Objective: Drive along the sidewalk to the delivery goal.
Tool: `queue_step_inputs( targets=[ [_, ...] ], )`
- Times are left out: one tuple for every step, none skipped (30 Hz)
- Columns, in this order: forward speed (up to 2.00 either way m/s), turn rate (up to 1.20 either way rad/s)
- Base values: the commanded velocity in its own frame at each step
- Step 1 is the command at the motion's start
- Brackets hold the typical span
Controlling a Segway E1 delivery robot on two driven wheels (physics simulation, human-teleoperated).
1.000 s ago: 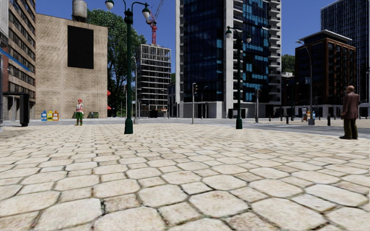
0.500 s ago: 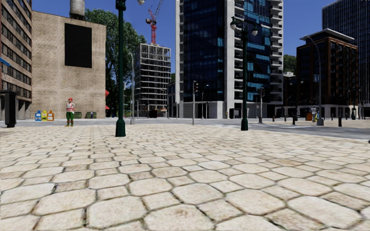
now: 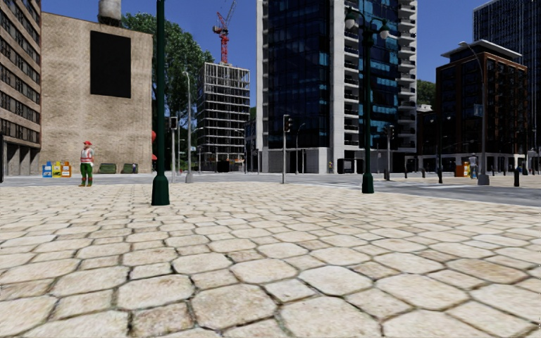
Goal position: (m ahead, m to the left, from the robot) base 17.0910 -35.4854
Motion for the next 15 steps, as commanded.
queue_step_inputs(
  targets=[
    [2.00, 0.00],
    [2.00, 0.00],
    [2.00, 0.00],
    [2.00, 0.00],
    [2.00, 0.00],
    [2.00, 0.00],
    [2.00, 0.00],
    [2.00, 0.00],
    [2.00, 0.00],
    [2.00, 0.00],
    [2.00, 0.00],
    [2.00, 0.00],
    [2.00, 0.00],
    [2.00, 0.00],
    [2.00, 0.00]
  ],
)
